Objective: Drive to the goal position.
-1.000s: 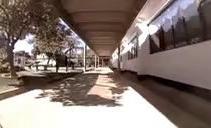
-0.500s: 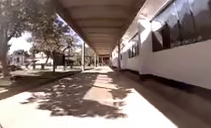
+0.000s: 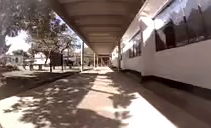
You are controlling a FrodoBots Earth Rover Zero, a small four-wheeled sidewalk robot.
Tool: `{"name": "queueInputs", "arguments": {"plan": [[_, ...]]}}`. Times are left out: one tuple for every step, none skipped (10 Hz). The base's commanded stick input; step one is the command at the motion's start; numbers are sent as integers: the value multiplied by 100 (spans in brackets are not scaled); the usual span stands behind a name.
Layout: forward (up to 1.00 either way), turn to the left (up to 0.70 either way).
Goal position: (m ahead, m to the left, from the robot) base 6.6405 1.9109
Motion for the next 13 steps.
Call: {"name": "queueInputs", "arguments": {"plan": [[70, 0], [70, 0], [70, 35], [70, 35], [70, 0], [70, 0], [70, 0], [70, 0], [70, 0], [70, 0], [70, 0], [70, 0], [70, 0]]}}
